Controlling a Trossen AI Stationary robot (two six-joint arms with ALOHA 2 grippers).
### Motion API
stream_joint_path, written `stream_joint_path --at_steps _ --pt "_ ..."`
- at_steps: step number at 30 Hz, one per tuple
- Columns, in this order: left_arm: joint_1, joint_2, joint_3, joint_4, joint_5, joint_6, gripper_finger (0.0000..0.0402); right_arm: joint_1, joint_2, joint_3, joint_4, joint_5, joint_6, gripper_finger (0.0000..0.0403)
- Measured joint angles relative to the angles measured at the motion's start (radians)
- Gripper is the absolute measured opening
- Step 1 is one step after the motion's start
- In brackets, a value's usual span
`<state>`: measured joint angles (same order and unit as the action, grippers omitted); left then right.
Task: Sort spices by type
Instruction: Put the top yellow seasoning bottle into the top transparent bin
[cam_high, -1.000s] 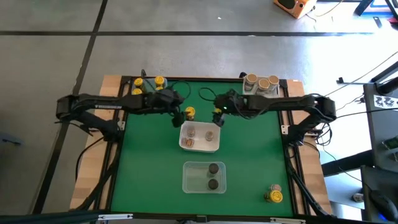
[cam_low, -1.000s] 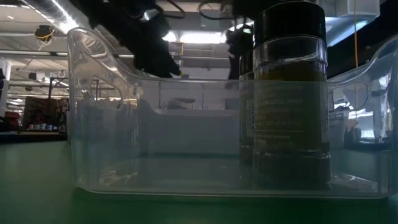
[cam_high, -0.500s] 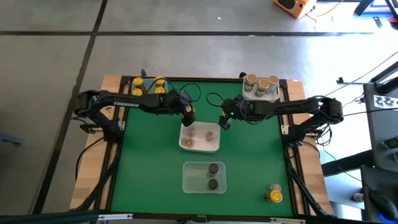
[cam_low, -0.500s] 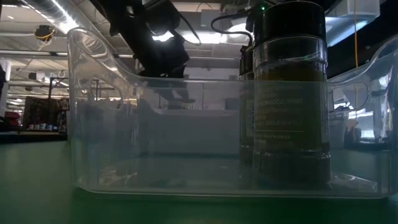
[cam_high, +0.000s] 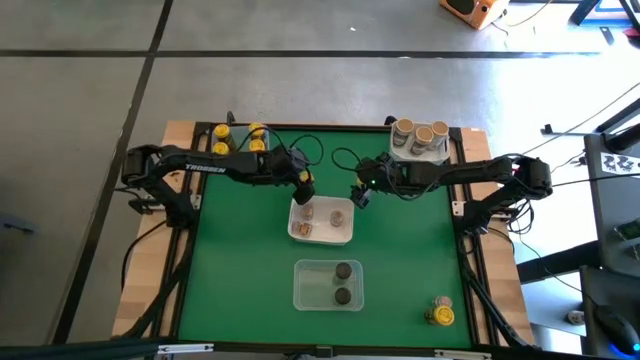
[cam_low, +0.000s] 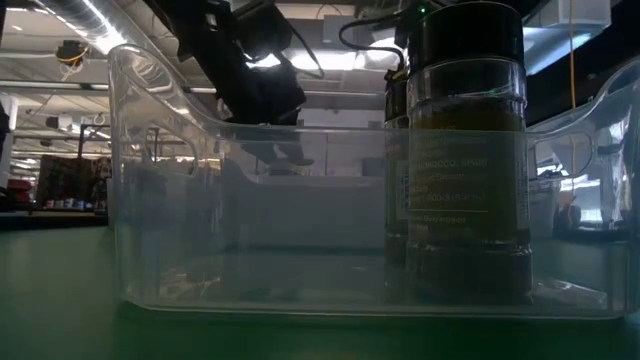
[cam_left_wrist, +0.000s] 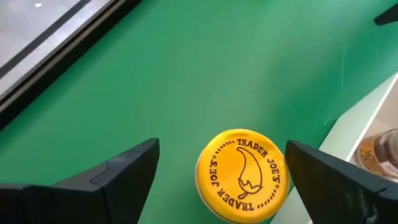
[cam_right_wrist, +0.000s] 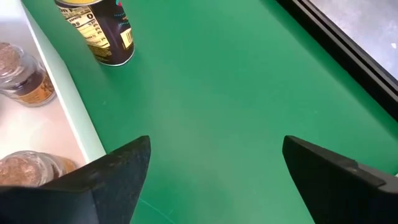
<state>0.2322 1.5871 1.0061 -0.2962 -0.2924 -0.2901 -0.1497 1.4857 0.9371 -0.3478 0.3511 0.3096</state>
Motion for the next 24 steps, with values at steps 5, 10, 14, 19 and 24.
stream_joint_path --at_steps 5,10,14,19,24 --pt "-0.004 0.015 -0.001 -0.001 0.003 0.0 0.0345 0.0 0.0 0.0 0.002 0.0 0.0 0.0363" --pt "-0.004 0.024 -0.001 -0.003 0.004 0.008 0.0345 0.0 0.0 0.0 0.001 0.0 -0.001 0.0363" --pt "-0.003 0.039 -0.001 0.002 0.004 0.008 0.0345 0.0 0.0 0.0 0.002 0.0 -0.001 0.0363" --pt "-0.003 0.068 -0.001 0.001 0.0 0.008 0.0326 0.0 0.0 0.0 0.002 0.0 -0.001 0.0363" --pt "-0.002 0.076 -0.001 0.001 -0.006 0.026 0.0263 0.0 0.0 0.0 0.003 0.0 -0.002 0.0363"
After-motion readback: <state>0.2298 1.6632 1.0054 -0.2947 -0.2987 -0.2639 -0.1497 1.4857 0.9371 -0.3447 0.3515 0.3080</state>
